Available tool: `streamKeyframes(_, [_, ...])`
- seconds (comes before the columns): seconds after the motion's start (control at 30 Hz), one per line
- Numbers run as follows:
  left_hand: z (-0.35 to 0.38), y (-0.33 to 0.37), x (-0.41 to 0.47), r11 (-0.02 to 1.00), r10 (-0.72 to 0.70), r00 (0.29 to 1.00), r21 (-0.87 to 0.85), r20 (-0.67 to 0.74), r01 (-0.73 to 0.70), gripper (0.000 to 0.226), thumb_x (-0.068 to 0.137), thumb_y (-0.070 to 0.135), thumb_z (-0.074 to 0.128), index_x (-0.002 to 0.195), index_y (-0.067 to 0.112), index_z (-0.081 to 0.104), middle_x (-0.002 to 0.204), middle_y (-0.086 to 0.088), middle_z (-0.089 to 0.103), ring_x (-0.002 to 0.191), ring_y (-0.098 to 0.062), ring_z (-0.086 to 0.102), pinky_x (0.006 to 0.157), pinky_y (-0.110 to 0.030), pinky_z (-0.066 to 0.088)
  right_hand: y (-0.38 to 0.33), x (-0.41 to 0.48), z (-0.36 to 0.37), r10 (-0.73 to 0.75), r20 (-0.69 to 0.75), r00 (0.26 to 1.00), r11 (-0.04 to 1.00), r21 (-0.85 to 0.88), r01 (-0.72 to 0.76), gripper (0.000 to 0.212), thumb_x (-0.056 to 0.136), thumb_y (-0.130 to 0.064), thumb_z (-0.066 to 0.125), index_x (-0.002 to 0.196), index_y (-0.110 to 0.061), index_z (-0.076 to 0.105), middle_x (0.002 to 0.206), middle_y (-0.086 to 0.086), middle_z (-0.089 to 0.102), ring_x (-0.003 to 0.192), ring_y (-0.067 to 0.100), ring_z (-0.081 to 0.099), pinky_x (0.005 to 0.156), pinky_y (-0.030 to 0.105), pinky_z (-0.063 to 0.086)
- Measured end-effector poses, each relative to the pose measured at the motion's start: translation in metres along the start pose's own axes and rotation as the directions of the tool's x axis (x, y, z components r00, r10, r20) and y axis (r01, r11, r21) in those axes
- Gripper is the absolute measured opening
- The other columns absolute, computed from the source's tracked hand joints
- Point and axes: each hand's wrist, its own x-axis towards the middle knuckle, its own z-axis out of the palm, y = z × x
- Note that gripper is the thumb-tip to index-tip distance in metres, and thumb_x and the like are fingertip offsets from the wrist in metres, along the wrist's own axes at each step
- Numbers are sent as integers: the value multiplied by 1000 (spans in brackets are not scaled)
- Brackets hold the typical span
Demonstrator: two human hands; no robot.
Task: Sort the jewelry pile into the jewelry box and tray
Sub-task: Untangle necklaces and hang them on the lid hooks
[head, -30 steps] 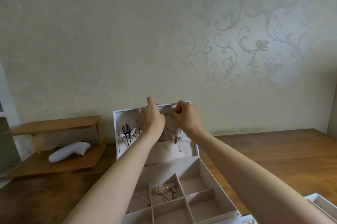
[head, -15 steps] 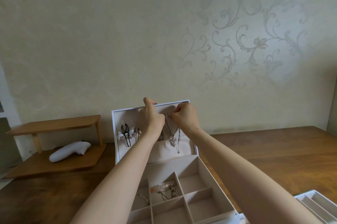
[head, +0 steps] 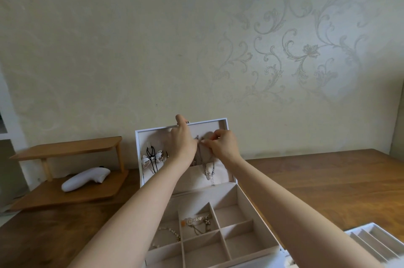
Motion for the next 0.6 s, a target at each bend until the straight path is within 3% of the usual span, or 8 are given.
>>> streamKeyframes(0.1, [-9,3,3,970,83,996,227,30,-88,60,82,39,70,121,9,36,110,-13,65,104,-33,60,71,-34,41,7,-15,-9,-53,35,998,997,62,51,22,78,-7,69,65,-20,57,63,-1,60,54,9,54,50,18,42])
streamKeyframes(0.17, [-14,8,7,892,172,985,420,29,-168,63,82,48,66,123,9,38,111,-11,65,105,-29,62,71,-31,40,13,-27,-10,-95,24,995,993,67,94,22,79,-5,63,74,-25,58,74,2,65,61,19,62,57,31,52])
streamKeyframes(0.23, [-18,11,10,827,234,972,519,33,-217,62,79,54,63,120,10,43,109,-7,67,103,-25,63,62,-27,31,22,-39,-9,-163,-41,986,986,-46,161,16,82,-7,58,83,-23,59,82,-2,65,69,23,63,63,39,53])
streamKeyframes(0.3, [-17,11,11,799,258,966,553,37,-234,61,78,55,62,117,11,47,108,-6,67,102,-24,62,58,-27,25,30,-51,-10,-206,-67,976,948,-263,182,6,86,-14,58,88,-19,61,88,-3,65,77,23,62,67,34,48])
streamKeyframes(0.4, [-15,7,11,812,249,968,541,18,-219,60,78,54,62,118,11,49,109,-8,67,107,-26,57,66,-29,30,38,-59,-14,-119,69,991,849,-510,137,8,83,-22,62,90,-22,66,95,0,69,92,24,61,70,29,43])
streamKeyframes(0.5, [-15,8,10,803,249,968,564,-20,-194,60,77,56,61,117,12,55,113,-8,61,107,-25,54,75,-30,40,37,-62,-16,-88,126,988,801,-581,146,12,81,-26,65,92,-24,68,97,-1,69,97,23,61,71,28,42])
streamKeyframes(0.6, [-19,11,8,761,295,953,620,-67,-192,61,74,61,62,115,16,61,120,-7,46,111,-25,44,86,-33,38,35,-66,-15,-120,119,986,727,-666,168,18,82,-39,66,89,-22,70,94,1,70,94,24,63,67,27,39])
